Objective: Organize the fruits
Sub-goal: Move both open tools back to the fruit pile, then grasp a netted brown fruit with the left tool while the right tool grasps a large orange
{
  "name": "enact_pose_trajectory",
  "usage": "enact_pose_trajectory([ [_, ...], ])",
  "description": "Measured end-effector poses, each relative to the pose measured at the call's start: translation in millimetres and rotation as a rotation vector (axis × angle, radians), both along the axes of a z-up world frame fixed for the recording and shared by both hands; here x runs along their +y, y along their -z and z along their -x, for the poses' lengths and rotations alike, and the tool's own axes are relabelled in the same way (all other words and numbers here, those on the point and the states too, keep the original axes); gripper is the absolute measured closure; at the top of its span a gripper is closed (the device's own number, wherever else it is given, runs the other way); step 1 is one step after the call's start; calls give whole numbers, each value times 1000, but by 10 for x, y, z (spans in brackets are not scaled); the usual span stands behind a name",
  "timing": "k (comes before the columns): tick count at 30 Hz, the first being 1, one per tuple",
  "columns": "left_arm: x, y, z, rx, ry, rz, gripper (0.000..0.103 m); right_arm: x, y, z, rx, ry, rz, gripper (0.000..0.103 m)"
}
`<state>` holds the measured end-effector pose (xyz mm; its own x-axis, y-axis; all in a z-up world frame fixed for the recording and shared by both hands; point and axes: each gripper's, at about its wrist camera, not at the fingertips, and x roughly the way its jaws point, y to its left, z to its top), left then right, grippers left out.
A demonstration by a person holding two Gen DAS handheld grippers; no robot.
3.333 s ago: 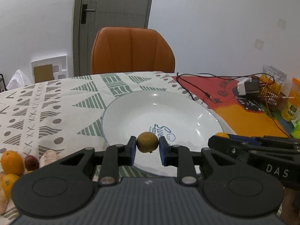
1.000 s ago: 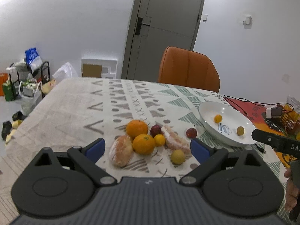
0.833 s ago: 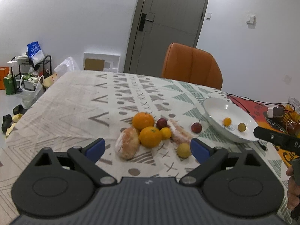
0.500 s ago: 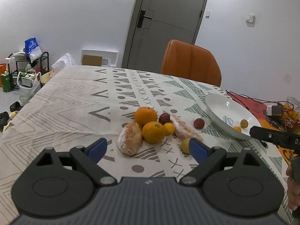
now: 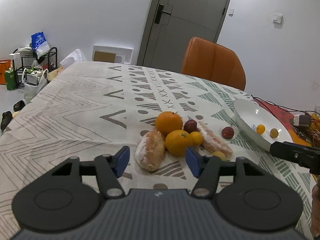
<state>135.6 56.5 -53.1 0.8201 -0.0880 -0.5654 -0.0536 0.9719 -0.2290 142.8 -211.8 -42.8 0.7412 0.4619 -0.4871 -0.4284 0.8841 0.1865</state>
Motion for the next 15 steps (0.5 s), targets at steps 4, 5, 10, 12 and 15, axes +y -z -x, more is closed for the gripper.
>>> enact_pose_trajectory([
  [4, -2, 54, -69, 20, -1, 1, 50, 70, 20, -57, 18, -25, 7, 19],
  [5, -4, 71, -88, 27, -1, 2, 50, 89, 26, -72, 22, -30, 9, 20],
  [10, -13, 135, -180, 50, -12, -13, 51, 169, 52, -147, 41, -45, 17, 23],
  [12, -17, 143, -200, 49, -18, -19, 51, 208, 59, -178, 44, -51, 24, 23],
  [15, -27, 146, -228, 47, -21, -28, 52, 251, 73, -226, 50, -56, 27, 23],
])
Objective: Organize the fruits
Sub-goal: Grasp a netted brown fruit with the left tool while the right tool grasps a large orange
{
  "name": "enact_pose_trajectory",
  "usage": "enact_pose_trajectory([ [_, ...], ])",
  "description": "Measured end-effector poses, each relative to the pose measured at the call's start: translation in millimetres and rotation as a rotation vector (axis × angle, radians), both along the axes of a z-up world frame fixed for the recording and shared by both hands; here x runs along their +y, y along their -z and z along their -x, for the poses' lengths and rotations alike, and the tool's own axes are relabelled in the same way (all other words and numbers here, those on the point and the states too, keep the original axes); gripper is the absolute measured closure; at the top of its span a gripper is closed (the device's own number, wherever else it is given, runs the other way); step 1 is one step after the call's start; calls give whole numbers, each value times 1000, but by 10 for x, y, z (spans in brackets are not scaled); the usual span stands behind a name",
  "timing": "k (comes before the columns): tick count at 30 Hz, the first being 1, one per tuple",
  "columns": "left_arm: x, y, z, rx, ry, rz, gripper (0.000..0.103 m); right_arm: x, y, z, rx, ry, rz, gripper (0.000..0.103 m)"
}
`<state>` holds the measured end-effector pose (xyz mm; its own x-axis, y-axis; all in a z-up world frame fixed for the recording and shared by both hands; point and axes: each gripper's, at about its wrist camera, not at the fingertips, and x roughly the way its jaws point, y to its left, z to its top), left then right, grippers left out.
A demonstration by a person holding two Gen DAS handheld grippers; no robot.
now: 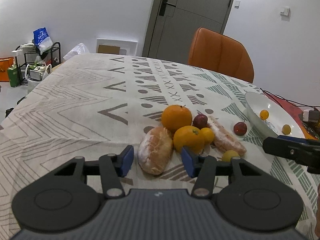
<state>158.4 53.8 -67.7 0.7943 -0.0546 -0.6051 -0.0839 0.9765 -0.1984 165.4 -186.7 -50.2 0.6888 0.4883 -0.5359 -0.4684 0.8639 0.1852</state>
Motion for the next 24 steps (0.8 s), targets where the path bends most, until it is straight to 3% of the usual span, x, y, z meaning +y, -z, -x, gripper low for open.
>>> enact_pose_trajectory([
  [6, 25, 22, -21, -5, -7, -32, 70, 101, 41, -49, 11, -20, 8, 24],
  [12, 116, -6, 32, -19, -15, 11, 78, 223, 45, -59, 8, -49, 10, 26],
  [24, 220, -144, 179, -79, -21, 54, 83, 583, 5, -98, 22, -147, 17, 54],
])
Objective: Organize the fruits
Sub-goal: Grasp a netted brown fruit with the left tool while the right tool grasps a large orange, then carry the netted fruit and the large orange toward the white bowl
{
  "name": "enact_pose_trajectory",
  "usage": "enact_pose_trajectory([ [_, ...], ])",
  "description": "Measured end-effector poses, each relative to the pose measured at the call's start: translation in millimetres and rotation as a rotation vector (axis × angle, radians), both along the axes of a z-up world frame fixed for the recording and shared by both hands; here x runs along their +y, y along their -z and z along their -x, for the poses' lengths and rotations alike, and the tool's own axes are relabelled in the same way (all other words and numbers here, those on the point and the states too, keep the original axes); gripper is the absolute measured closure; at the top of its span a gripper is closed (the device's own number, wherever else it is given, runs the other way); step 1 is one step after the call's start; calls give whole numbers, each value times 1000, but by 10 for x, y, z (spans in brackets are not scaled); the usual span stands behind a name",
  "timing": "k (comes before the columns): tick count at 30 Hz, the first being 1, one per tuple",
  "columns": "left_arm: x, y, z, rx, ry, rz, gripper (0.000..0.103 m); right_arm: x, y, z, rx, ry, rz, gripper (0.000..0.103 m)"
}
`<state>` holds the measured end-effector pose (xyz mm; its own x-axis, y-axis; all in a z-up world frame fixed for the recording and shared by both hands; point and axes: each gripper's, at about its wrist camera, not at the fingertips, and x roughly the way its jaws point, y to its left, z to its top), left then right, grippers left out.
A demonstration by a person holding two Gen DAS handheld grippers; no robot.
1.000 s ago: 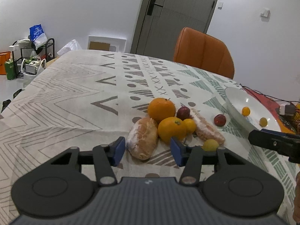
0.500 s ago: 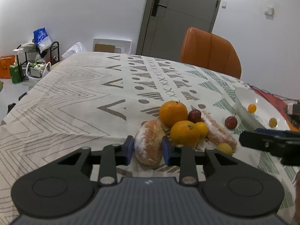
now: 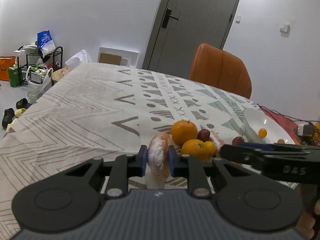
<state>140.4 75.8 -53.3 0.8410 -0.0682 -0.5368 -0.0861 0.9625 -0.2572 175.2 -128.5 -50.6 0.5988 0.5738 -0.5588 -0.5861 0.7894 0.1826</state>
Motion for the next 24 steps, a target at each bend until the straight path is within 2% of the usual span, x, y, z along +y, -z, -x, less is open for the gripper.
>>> enact_pose_trajectory([
  [4, 30, -52, 41, -17, 0, 2, 83, 154, 9, -29, 11, -25, 9, 59],
  [12, 109, -94, 108, -35, -18, 4, 83, 375, 80, -40, 9, -22, 51, 60],
  [15, 136, -98, 120, -28, -22, -7, 83, 462, 138, -36, -11, -2, 100, 70],
  [24, 130, -150, 117, -24, -28, -32, 83, 382, 21, 83, -35, 21, 38, 72],
])
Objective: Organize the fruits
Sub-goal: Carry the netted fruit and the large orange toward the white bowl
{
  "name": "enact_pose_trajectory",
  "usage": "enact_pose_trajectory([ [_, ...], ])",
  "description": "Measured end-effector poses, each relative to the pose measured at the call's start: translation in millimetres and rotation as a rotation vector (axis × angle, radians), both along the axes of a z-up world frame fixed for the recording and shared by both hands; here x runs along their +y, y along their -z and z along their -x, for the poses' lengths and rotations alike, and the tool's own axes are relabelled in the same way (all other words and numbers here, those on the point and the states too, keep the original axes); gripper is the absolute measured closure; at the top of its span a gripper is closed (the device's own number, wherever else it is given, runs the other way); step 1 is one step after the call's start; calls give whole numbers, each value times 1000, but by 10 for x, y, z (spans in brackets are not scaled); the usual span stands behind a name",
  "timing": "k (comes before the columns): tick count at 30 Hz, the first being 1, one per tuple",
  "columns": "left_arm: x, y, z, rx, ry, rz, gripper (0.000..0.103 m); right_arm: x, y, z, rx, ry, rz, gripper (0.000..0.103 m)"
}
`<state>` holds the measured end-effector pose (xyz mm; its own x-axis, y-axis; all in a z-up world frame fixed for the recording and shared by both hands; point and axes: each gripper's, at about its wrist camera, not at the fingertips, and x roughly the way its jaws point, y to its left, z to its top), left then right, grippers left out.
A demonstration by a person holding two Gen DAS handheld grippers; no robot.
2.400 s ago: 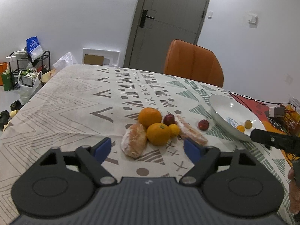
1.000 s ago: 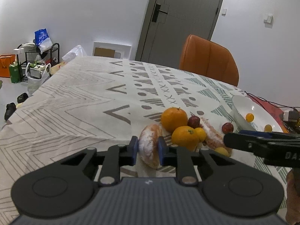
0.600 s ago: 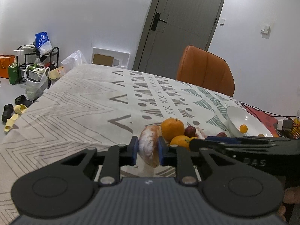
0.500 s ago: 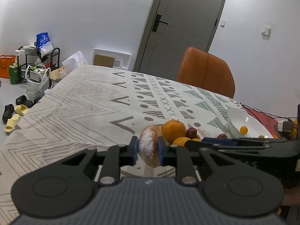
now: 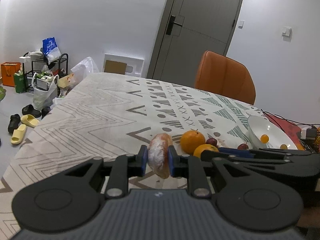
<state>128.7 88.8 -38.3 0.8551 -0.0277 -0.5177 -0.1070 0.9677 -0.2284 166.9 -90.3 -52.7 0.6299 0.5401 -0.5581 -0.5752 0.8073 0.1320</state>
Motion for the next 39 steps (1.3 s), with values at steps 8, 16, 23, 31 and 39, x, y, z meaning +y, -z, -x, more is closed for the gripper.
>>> enact_pose_trajectory([
  [8, -101, -144, 17, -39, 1, -32, 83, -229, -113, 77, -33, 58, -43, 72],
  [16, -279, -239, 17, -60, 22, -60, 83, -458, -208, 139, -69, 104, -76, 72],
  [23, -499, -307, 8, -79, 67, -73, 83, -678, -252, 195, -88, 142, -94, 72],
  [31, -797, -372, -43, -99, 131, -75, 83, -949, -309, 230, -108, 191, -99, 72],
  [39, -1092, -426, -100, -122, 191, -78, 83, -1238, -345, 268, -123, 242, -99, 72],
])
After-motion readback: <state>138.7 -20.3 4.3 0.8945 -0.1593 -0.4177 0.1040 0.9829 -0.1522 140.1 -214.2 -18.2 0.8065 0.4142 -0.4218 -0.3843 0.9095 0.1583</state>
